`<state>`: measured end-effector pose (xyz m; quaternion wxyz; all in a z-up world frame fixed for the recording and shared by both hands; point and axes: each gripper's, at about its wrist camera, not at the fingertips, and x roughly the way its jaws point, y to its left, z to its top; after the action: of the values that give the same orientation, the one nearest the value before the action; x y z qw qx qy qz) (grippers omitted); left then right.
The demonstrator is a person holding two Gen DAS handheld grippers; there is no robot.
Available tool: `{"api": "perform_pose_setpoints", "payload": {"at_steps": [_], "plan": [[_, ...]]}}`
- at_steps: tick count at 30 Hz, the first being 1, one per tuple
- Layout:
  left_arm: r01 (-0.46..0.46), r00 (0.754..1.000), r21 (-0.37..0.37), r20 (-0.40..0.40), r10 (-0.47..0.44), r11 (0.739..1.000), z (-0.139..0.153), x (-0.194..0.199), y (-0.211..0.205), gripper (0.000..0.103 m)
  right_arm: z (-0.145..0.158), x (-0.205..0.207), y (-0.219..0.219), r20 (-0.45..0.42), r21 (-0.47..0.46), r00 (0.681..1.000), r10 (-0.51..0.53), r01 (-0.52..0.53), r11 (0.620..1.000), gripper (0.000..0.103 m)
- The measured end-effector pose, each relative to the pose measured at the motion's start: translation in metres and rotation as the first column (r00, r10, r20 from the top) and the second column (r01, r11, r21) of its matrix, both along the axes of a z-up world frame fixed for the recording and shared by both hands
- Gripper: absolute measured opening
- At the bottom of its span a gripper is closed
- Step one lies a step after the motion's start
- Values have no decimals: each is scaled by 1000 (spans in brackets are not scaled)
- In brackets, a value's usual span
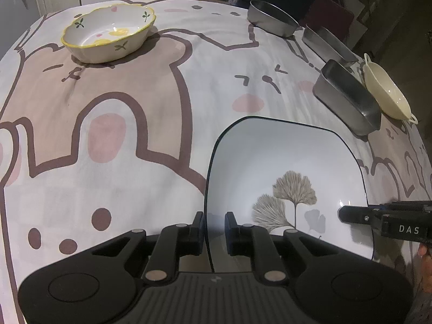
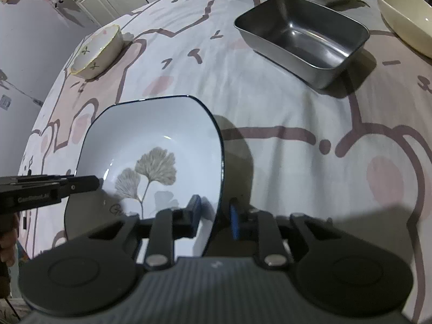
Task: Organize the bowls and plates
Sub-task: 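Carry the plate across the table, lower it and open both grippers, then move both grippers to the rim of the cream two-handled bowl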
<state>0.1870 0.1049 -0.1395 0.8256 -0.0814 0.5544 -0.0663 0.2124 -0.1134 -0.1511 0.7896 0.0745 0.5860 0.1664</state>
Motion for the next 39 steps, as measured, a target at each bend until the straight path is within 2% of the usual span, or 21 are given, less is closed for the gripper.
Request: {"api": "perform_pose_setpoints", "payload": {"at_steps": [7,9,10,13,14,18,21,25,27,34,39], "plan": [[5,1000,-5,-17,-5,1000,-1,-3,0,20,2,-3,1,-6,-6,1000,5,-5,1000,31],[7,1000,-6,-21,-7,1000,-1,-5,-1,35,2,-4,0,-4,-13,1000,7,-7,1000,35],[11,1000,-2,-20,-11,1000,0,-6,-2,38,2,-4,-1,-4,-14,1000,7,-7,1000,40],[19,1000,1,-11,-19,1000,4,-10,-5,47,5,-8,-5,1,-3,1000,17,-17,1000,45],[18,1000,2,-7,-18,1000,5,-12,-6,53,7,-10,-7,4,-4,1000,22,-22,1000,47],[27,999,7,22,-27,1000,14,-17,-10,81,18,-19,-12,42,-14,999,28,-28,1000,66],[28,998,6,51,-28,1000,24,-21,-14,94,28,-26,-19,69,-9,997,25,-25,1000,82],[49,994,7,101,-49,999,42,-25,-22,99,46,-36,-32,130,-2,991,9,-9,1000,103],[59,990,22,128,-61,998,52,-26,-28,102,55,-40,-40,158,3,987,-1,0,1000,103],[86,968,42,235,-94,995,85,-22,-56,103,91,-51,-76,264,11,963,-60,59,998,103],[96,950,27,297,-100,995,105,-9,-81,103,111,-49,-113,343,11,929,-138,142,990,103]]}}
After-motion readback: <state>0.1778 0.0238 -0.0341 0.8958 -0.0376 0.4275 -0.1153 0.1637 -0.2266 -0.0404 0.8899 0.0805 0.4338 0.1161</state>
